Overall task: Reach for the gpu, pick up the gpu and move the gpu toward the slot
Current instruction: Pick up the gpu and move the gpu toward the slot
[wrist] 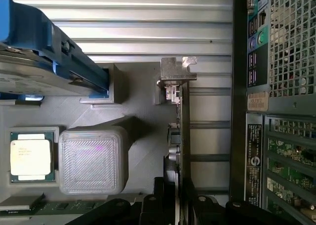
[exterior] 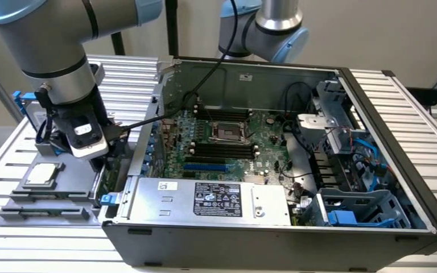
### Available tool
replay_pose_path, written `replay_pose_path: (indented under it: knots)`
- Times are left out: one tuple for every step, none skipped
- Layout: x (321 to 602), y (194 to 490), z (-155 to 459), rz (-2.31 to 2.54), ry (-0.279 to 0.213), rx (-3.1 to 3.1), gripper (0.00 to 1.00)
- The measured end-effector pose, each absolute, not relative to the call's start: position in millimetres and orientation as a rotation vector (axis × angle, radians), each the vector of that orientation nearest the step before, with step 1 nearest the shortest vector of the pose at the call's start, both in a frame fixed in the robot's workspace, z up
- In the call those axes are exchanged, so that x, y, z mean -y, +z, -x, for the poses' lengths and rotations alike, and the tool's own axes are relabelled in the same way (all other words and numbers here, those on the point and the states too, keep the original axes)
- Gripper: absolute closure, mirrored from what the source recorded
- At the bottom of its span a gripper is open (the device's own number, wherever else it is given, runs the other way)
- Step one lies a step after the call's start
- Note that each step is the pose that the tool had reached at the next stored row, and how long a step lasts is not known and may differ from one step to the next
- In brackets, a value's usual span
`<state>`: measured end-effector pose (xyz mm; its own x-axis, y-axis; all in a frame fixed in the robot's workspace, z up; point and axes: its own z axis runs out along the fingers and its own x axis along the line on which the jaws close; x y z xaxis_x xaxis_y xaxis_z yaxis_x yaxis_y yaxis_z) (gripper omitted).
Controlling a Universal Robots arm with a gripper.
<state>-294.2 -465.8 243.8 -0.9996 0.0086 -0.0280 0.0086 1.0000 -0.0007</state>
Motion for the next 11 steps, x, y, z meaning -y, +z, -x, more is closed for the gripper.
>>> replay_pose_path:
  knots:
    - [465.9,243.8,294.1,-0.013,-0.001,-3.117,0.74]
    - [465.9,244.0,294.0,-0.014,-0.001,-3.121,0.74]
    - [465.9,244.2,293.6,-0.014,-0.001,-3.126,0.74]
    - [465.9,244.5,293.1,-0.014,-0.001,-3.131,0.74]
    - [465.9,245.3,292.6,-0.014,-0.001,-3.136,0.74]
    - [465.9,246.2,292.0,-0.014,-0.002,-3.140,0.74]
    - [465.9,247.2,291.5,-0.014,-0.001,-3.145,0.74]
    - [466.0,248.5,291.0,-0.014,-0.002,-3.149,0.74]
    - [465.9,249.8,290.6,-0.014,-0.002,-3.152,0.74]
    - [465.9,251.3,290.1,-0.014,-0.002,-3.155,0.74]
    - [465.9,253.5,289.7,-0.014,-0.002,-3.158,0.74]
